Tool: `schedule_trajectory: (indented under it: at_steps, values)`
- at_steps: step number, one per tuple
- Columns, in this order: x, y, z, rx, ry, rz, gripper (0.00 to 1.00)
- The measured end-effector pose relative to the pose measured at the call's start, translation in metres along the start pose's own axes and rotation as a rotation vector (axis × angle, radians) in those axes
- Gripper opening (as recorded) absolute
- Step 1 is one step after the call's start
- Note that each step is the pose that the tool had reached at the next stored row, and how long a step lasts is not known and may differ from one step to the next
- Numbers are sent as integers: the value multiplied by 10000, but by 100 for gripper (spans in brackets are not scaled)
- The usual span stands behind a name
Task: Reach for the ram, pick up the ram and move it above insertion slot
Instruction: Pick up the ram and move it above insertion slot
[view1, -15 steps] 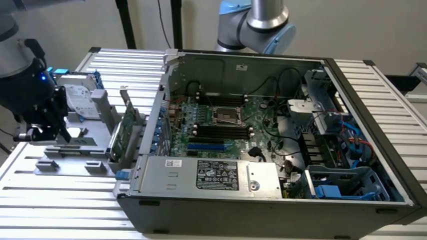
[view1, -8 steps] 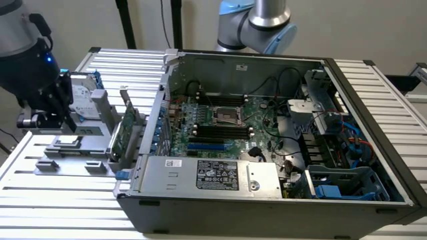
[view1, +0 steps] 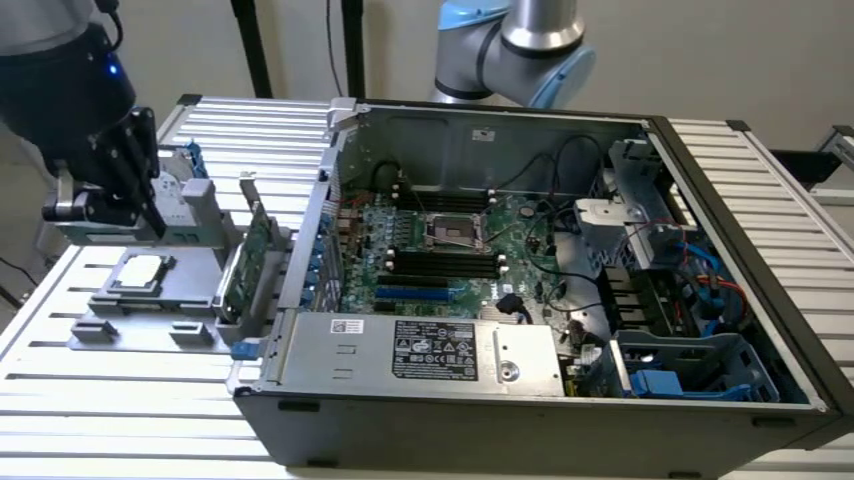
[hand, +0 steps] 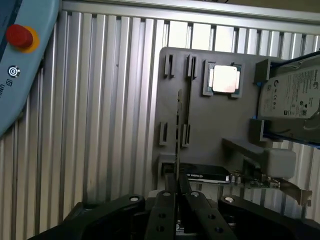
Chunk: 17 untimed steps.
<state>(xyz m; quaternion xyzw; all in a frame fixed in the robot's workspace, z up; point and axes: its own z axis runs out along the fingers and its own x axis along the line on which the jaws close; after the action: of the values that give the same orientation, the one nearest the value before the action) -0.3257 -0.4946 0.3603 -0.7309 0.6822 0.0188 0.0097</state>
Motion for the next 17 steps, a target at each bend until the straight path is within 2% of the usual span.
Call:
schedule_trajectory:
  at_steps: [7, 9, 12, 17]
  values:
    - [4, -266, -321, -39, -5, -21, 13]
    - [4, -348, -386, -41, -8, -20, 13]
    - [5, -464, -444, -43, -21, -21, 13]
    - [5, -669, -457, -40, -82, -21, 13]
